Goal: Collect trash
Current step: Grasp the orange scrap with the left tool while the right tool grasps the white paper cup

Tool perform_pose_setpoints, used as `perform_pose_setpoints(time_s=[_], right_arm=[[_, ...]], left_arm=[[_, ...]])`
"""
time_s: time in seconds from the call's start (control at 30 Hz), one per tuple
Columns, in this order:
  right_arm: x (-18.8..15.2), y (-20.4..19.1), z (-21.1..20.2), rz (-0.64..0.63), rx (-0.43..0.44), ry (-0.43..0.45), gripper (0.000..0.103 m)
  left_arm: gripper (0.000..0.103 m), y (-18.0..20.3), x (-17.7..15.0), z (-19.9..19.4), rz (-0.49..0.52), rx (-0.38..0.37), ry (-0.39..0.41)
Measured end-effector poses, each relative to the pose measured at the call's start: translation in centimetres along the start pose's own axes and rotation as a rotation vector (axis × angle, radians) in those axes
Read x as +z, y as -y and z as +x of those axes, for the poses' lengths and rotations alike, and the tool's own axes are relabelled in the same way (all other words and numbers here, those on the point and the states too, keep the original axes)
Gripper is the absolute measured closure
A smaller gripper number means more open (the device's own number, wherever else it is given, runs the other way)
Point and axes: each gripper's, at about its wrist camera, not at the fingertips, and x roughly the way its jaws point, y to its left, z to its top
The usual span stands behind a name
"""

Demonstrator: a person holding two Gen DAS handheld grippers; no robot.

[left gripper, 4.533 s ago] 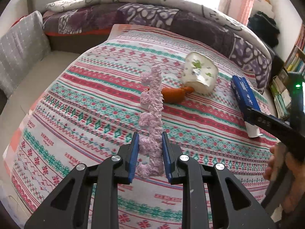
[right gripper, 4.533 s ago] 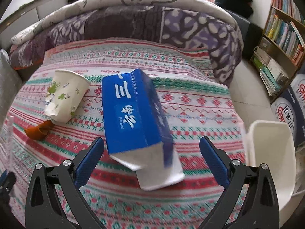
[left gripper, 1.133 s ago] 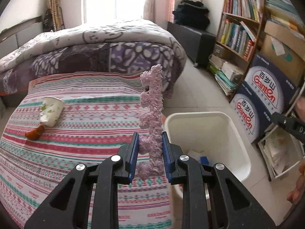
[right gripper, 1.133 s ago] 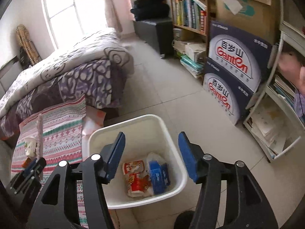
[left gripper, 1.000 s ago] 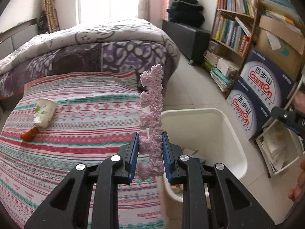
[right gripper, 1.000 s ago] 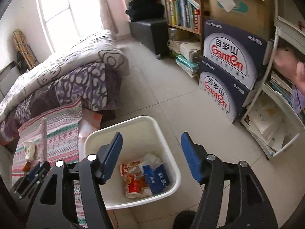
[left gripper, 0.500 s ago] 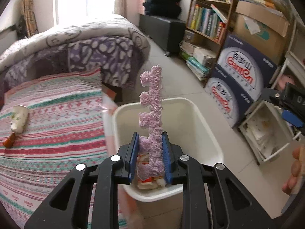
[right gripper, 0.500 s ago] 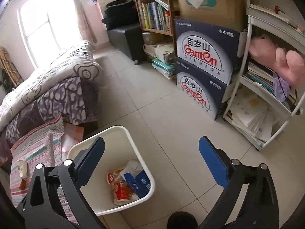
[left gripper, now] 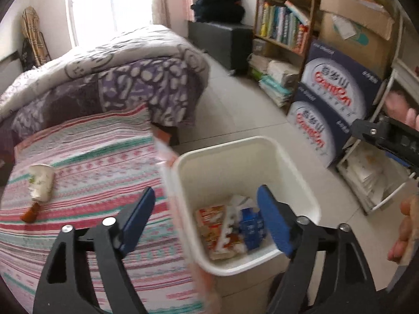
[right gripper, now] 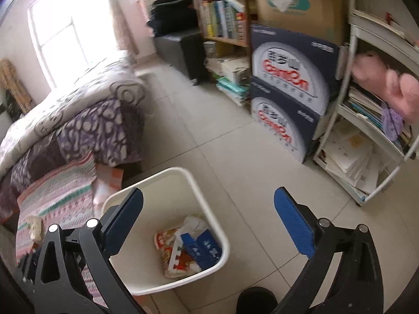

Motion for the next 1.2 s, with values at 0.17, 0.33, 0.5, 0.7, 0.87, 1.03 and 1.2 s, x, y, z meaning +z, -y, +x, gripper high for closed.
perform_pose_setpoints(time_s=[0.17, 0.33, 0.5, 0.7, 0.87, 1.03, 1.2], right_arm=[[-1.0, -3.7, 0.2, -0.092, 0.037, -0.026, 0.007], [-2.0, -7.0, 1.0, -0.149, 0.068, -0.076, 0.007], [-2.7, -9.7, 1.6, -0.198, 0.069, -0.093, 0.007], [-3.9, -13.3, 2.6, -0.248, 0.078, -0.124, 0.007], [-5.1, -16.2, 2.9, -0.304, 0.091, -0.119, 0.007], [-6.8, -19.6, 3.7, -0.380, 0.131, -0.133, 0.007], [-8.6, -23.3, 5.0, -0.406, 0.187, -0.189, 0.007]], left_arm=[[0.018, -5.2, -1.2, 1.4, 0.008, 0.142, -0.079], [0.017, -12.1, -2.4, 3.4, -0.043, 0.261, -0.172], [0.017, -20.4, -3.8, 4.6, -0.130, 0.372, -0.239], [0.017, -28.4, -5.3, 5.1, -0.193, 0.437, -0.274], [0.017, -32.4, -6.1, 6.0, -0.157, 0.389, -0.271], [0.017, -34.3, -7.3, 7.5, -0.092, 0.272, -0.278], [0.044, -35.2, -7.9, 6.8, -0.056, 0.170, -0.252]])
